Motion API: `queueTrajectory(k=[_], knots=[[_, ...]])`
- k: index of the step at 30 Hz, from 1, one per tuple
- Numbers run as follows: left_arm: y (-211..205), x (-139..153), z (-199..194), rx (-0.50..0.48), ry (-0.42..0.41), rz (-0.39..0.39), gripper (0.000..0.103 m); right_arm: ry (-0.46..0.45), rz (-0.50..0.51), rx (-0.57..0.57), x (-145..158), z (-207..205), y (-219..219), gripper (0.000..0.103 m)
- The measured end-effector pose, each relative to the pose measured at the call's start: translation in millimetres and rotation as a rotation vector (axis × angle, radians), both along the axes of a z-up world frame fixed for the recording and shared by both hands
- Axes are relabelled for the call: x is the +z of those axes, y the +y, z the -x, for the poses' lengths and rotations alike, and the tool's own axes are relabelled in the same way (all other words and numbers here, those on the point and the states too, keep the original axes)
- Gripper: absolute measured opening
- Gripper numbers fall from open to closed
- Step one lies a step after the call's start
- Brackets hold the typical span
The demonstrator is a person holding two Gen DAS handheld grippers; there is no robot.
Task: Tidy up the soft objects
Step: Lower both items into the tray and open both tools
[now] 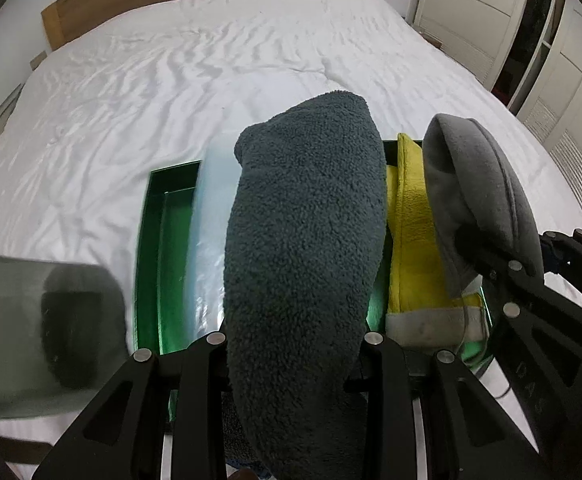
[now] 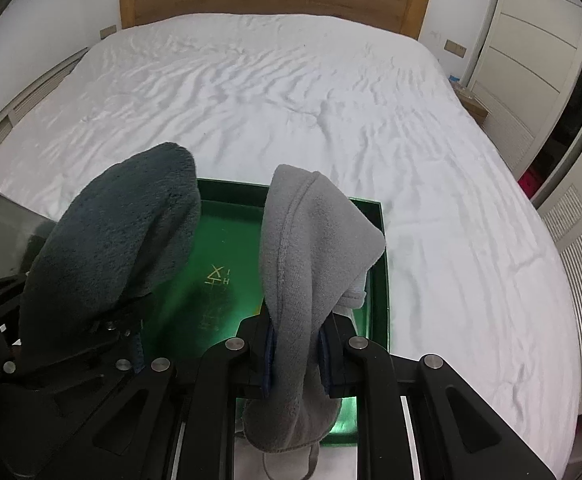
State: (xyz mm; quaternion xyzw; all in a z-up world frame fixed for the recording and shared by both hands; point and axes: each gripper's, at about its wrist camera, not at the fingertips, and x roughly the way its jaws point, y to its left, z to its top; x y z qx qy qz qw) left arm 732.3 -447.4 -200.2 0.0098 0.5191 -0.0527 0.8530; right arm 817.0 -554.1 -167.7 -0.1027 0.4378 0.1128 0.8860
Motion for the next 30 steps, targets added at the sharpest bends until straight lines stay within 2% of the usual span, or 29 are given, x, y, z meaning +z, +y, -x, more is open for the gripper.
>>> queueTrajectory(k=[3, 12, 19, 30], knots=[[-3.2, -6.2, -8.9, -0.005, 0.019, 0.010, 0.026, 0.010, -0.005, -0.004, -3.3, -6.6, -0.8, 0.017], [-8.1, -16.5, -15.0, -0.005, 0.032, -0.039, 0.026, 0.012, 0.013, -0.001, -1.6, -8.9, -3.2, 0.017], [-9.0, -18.9, -17.1, -0.004, 0.037, -0.048, 0.026, 0.028, 0.013, -0.005, -6.9, -17.1, -5.5, 0.017], [-2.6, -17.0, -18.6, -0.005, 0.038, -0.018, 0.038, 0.034, 0.019, 0.024, -12.4, -22.8, 0.3, 0.020]])
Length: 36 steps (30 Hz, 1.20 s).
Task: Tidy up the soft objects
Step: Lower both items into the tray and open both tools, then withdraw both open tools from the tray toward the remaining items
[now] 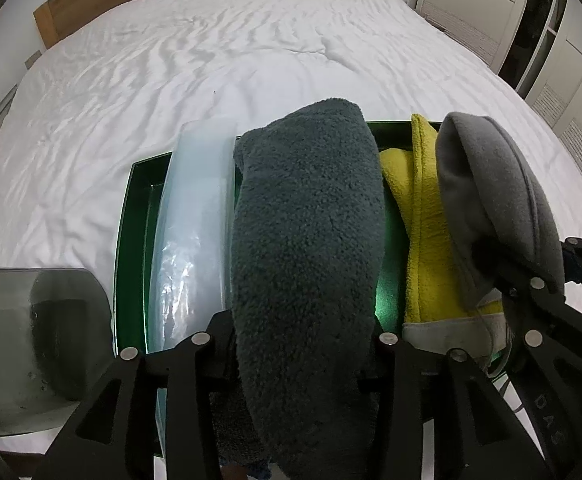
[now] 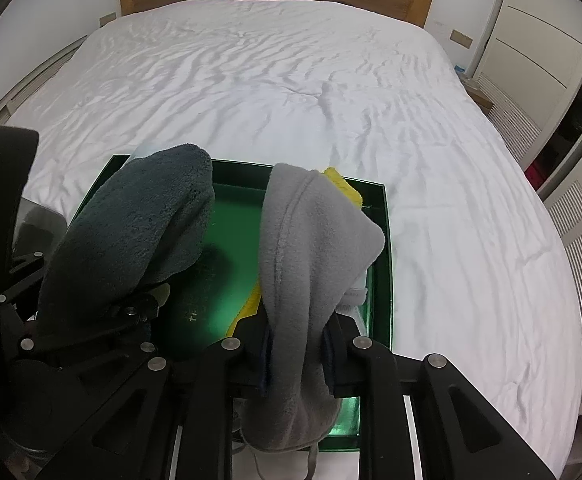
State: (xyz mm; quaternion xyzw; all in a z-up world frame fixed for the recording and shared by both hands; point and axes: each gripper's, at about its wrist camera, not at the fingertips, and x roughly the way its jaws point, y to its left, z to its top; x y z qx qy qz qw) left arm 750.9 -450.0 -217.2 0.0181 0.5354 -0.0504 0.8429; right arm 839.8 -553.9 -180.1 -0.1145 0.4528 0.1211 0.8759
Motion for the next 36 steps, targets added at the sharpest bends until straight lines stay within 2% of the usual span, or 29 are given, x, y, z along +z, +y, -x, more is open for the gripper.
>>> queueTrajectory(k=[6, 10, 16, 19, 25, 29, 31, 34, 36], knots=[[2.0, 3.5, 0.9, 0.001, -0.018, 0.013, 0.056, 0.003, -0.001, 0.012, -2.5, -2.4, -0.2, 0.020], [2.6, 8.9, 2.1, 0.002, -0.054, -0.022, 0.056, 0.007, 0.000, 0.014, -4.9, -3.8, 1.6, 0.021], [6.5, 18.2, 10.6, 0.042, -0.112, -0.068, 0.056, 0.015, -0.019, 0.006, -7.4, -9.0, -0.3, 0.033], [11.5, 22.8, 13.0, 0.057, -0.129, -0.061, 0.056, 0.027, -0.030, 0.006, -10.0, -10.9, -0.6, 0.036], [17.7, 35.2, 10.8, 0.088, -0.167, -0.054, 0.056, 0.030, -0.038, 0.005, -9.5, -9.0, -1.2, 0.051], [22.4, 43.3, 11.1, 0.113, -0.186, -0.055, 0.056, 0.015, -0.044, 0.017, -4.1, -4.0, 3.1, 0.073], [23.5, 49.1, 13.4, 0.123, -0.204, -0.058, 0.056, 0.005, -0.046, 0.018, -1.3, -1.9, 5.2, 0.079], [27.2, 55.2, 15.1, 0.135, -0.228, -0.066, 0.056, -0.002, -0.050, 0.019, 0.0, 0.3, 9.5, 0.086], [28.9, 56.7, 15.6, 0.137, -0.227, -0.060, 0.056, -0.003, -0.054, 0.023, -0.6, 2.4, 11.2, 0.087]])
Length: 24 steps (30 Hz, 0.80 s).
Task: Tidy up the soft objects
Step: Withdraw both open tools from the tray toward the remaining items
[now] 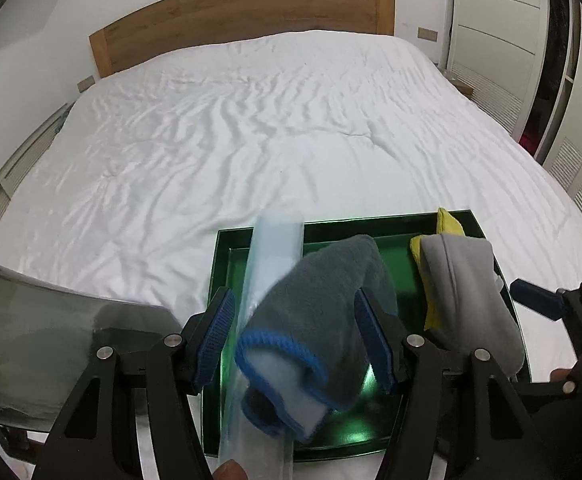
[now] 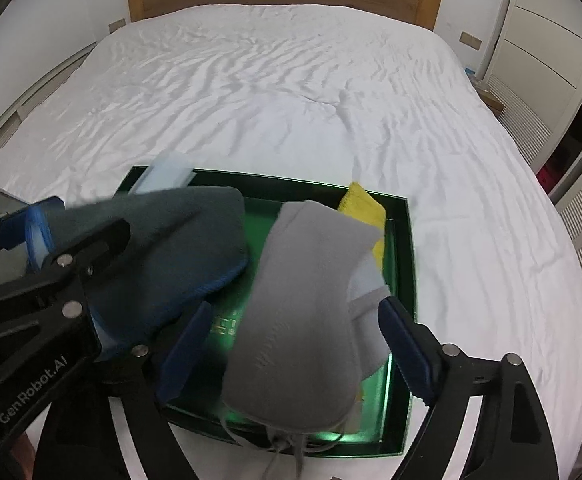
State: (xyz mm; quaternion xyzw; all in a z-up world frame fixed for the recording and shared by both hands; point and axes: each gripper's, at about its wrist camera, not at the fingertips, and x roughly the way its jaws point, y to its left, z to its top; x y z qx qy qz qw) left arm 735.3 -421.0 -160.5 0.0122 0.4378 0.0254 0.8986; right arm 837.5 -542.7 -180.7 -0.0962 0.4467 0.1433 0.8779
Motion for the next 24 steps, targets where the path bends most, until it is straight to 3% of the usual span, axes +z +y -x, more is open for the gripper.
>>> queueTrajectory(k=[8, 24], knots=[[6.1, 5.1, 3.5, 0.000, -0.015, 0.003, 0.056, -0.024, 0.004, 0.009, 4.0, 7.4, 5.1, 0.096], [1.9, 29.7, 19.6, -0.029, -0.053, 0.029, 0.056, -0.072, 0.024, -0.015, 27.7, 29.6, 1.5, 0.103]])
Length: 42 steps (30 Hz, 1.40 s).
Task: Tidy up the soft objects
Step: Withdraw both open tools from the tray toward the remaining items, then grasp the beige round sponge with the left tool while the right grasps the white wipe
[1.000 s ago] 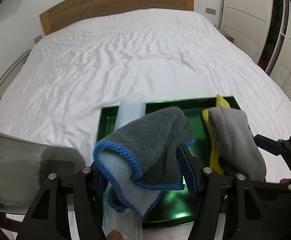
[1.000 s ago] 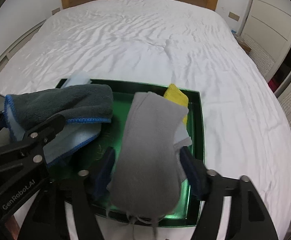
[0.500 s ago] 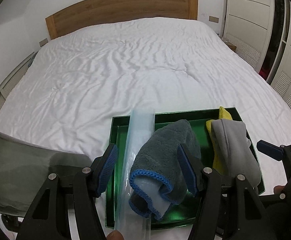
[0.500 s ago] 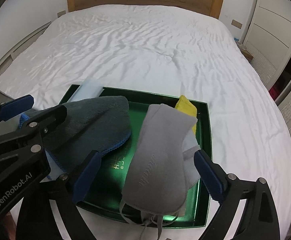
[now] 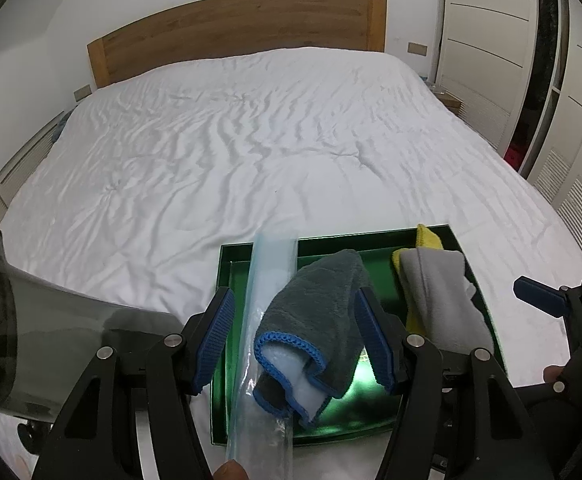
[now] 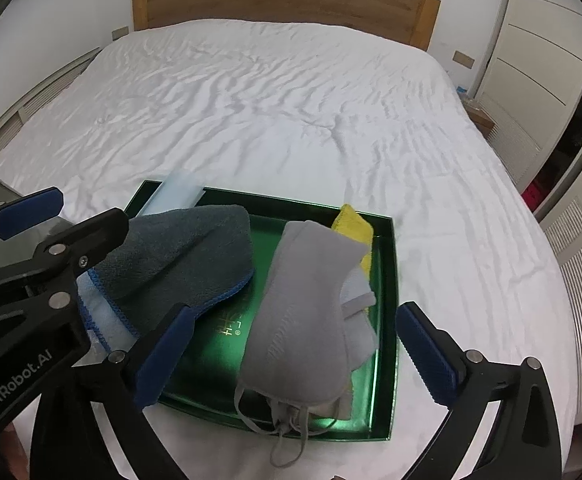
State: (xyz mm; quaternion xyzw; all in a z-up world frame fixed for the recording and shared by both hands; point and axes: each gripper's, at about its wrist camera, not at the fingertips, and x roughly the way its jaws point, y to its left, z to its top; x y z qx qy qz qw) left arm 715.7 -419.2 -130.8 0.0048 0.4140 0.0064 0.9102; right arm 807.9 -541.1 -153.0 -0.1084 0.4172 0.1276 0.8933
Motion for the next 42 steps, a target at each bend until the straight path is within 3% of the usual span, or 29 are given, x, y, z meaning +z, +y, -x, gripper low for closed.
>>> queueTrajectory(k=[10, 16, 20, 24, 32, 38, 42], knots=[[-0.1, 29.3, 35.7, -0.015, -0.033, 0.058, 0.056, -0.043, 0.000, -0.029, 23.0, 42.7, -12.8, 0.103], [9.9, 55.2, 102.1, -0.037, -0.025, 0.187, 0.056, -0.076, 0.027, -0.058, 46.3, 104.8, -27.6, 0.103], [30.0, 63.9, 154.6, -0.078, -0.018, 0.223, 0.057, -0.090, 0.040, -0.080, 64.2, 162.3, -24.3, 0.103], [72.4, 62.3, 207.0, -0.117, 0.032, 0.229, 0.058, -0.080, 0.029, -0.098, 74.3, 228.4, 1.0, 0.103], [214.1, 42.6, 284.9, -0.049, 0.115, 0.092, 0.058, -0.020, -0.016, -0.070, 86.0, 341.3, 101.9, 0.103], [318.4, 16.2, 326.8, 0.053, 0.183, -0.008, 0.058, 0.008, -0.082, -0.020, 87.9, 385.5, 188.7, 0.103], [371.6, -11.8, 328.9, 0.115, 0.222, -0.017, 0.058, 0.046, -0.120, 0.010, 70.2, 389.3, 235.4, 0.103]])
